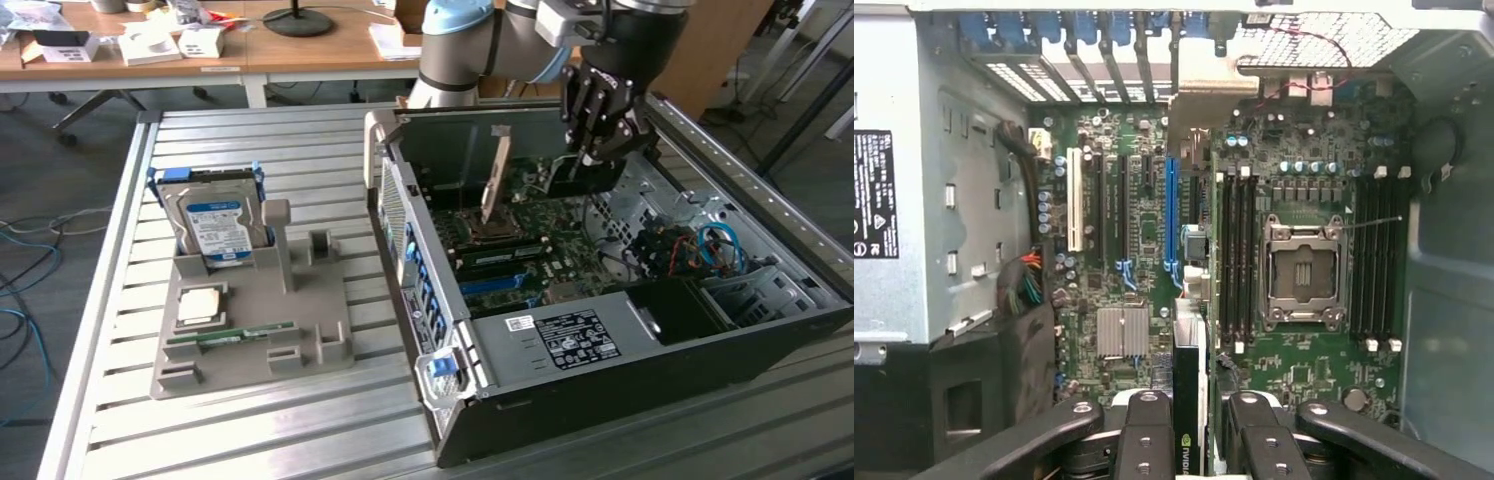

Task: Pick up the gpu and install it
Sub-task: 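Insert the gpu into the slot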

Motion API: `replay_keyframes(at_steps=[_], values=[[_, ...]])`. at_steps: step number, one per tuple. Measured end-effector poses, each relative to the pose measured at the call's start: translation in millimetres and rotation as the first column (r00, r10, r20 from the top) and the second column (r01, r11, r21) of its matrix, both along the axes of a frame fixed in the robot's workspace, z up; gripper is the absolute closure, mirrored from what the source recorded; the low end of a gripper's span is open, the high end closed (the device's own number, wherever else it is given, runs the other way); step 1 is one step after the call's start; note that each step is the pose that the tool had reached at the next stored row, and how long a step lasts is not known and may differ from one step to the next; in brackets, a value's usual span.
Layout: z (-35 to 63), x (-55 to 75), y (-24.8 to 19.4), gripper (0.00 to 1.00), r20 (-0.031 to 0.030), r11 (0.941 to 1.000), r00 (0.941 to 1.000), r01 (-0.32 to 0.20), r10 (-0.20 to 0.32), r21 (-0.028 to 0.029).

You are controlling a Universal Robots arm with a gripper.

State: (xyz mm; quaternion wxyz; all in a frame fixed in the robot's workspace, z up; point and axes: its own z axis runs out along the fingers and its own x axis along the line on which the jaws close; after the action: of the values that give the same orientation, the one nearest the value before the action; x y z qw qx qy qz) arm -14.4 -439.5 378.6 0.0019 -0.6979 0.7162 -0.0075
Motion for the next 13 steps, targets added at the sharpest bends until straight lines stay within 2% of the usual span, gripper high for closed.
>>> replay_keyframes(at_steps=[6,13], values=[[-1.5,-0.1,0.0,0.74,0.0002,1.0,1.0,0.004,-0.004,0.0006],[-13.3,-0.1,0.0,0.74,0.0,1.0,1.0,0.004,-0.004,0.0]])
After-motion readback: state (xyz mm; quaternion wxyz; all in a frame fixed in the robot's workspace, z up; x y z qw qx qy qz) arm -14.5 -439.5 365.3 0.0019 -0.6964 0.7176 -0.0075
